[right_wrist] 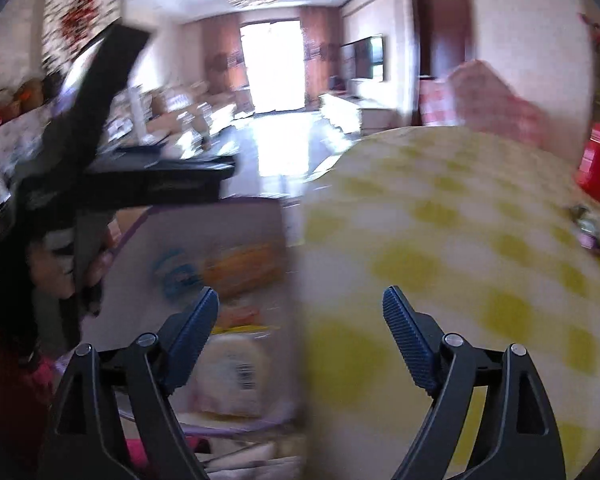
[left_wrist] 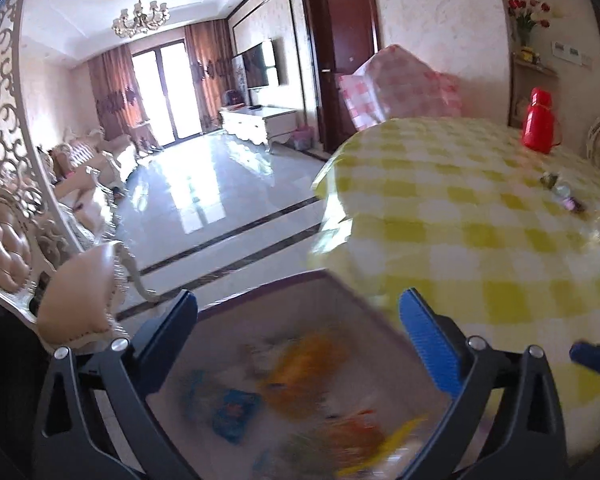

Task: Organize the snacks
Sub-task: 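Swing both open tools back toward the remaining snacks on the table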

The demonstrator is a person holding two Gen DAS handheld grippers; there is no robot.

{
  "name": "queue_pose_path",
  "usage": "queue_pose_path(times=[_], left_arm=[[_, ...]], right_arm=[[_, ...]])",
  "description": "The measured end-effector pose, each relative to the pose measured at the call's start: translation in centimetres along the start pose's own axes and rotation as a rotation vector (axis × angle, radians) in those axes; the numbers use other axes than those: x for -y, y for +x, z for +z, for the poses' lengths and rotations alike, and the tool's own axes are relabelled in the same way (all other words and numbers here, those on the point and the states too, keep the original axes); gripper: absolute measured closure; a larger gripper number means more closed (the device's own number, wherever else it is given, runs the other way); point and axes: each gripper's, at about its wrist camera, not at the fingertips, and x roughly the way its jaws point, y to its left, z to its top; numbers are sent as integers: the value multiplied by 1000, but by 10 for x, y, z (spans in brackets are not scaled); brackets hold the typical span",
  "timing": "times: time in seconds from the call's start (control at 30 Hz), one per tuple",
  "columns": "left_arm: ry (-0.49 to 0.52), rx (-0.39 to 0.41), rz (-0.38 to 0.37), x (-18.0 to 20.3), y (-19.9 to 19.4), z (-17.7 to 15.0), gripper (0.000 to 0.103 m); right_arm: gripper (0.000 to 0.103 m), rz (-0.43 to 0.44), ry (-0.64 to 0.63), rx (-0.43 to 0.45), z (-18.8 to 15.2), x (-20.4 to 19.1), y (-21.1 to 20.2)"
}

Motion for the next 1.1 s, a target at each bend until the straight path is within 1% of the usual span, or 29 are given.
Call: queue_pose_path(times=[0.03, 0.07, 0.1, 0.13, 0.17, 0.2, 0.23, 0.27, 0.3, 0.37, 0.43, 0.5, 0.57, 0.6, 0.7, 0.73, 0.8, 0.87, 0.93, 1.0, 1.03, 1.07, 1.1], left_arm=[[-15, -6, -37, 8, 0, 5, 2], [-32, -13, -103, 24, -2, 12, 2], [-36, -9, -168, 43, -6, 21, 2], [-33, 2, -216, 60, -8, 28, 2], [-23, 6, -279, 85, -8, 38, 2], [-19, 3, -311, 101, -6, 44, 2], [-10, -15, -359, 129, 1, 53, 2], [3, -40, -406, 159, 10, 61, 2], [18, -69, -446, 187, 21, 67, 2], [53, -109, -483, 235, 42, 72, 2], [86, -125, -491, 279, 62, 72, 2], [83, -128, -484, 313, 82, 73, 2], [55, -134, -503, 340, 101, 76, 2], [40, -132, -500, 356, 112, 78, 2], [-8, -136, -483, 387, 143, 88, 2], [-25, -136, -480, 394, 151, 93, 2], [-79, -108, -463, 399, 168, 108, 2], [-129, -71, -447, 397, 182, 119, 2], [-170, -38, -458, 390, 198, 126, 2], [-184, -39, -444, 382, 211, 132, 2], [-195, -42, -427, 375, 218, 134, 2], [-230, -34, -395, 365, 222, 136, 2], [-286, -29, -373, 354, 225, 136, 2]], right_arm=[[18, -35, 39, 10, 1, 20, -6], [17, -78, 78, 17, 1, 42, -12], [17, -126, 111, 23, 0, 62, -18], [17, -168, 141, 28, -1, 80, -23], [17, -200, 168, 28, -2, 96, -27], [16, -243, 207, 30, -5, 118, -34], [16, -286, 250, 38, -8, 140, -42], [16, -312, 277, 41, -10, 155, -47], [16, -354, 337, 41, -16, 182, -57], [16, -401, 433, 46, -28, 223, -71], [16, -440, 512, 48, -38, 257, -79], [16, -465, 561, 44, -43, 286, -82], [16, -481, 603, 37, -43, 314, -78], [16, -486, 617, 35, -42, 325, -76], [16, -504, 648, 7, -33, 366, -58], [16, -503, 655, 2, -29, 374, -50], [16, -487, 676, -5, -19, 396, -30], [16, -480, 678, -15, -10, 411, -14], [16, -464, 659, -42, 4, 424, 14], [16, -445, 653, -65, 19, 436, 39], [16, -438, 660, -70, 28, 443, 52], [16, -434, 667, -74, 33, 449, 61], [16, -434, 684, -83, 45, 458, 78]])
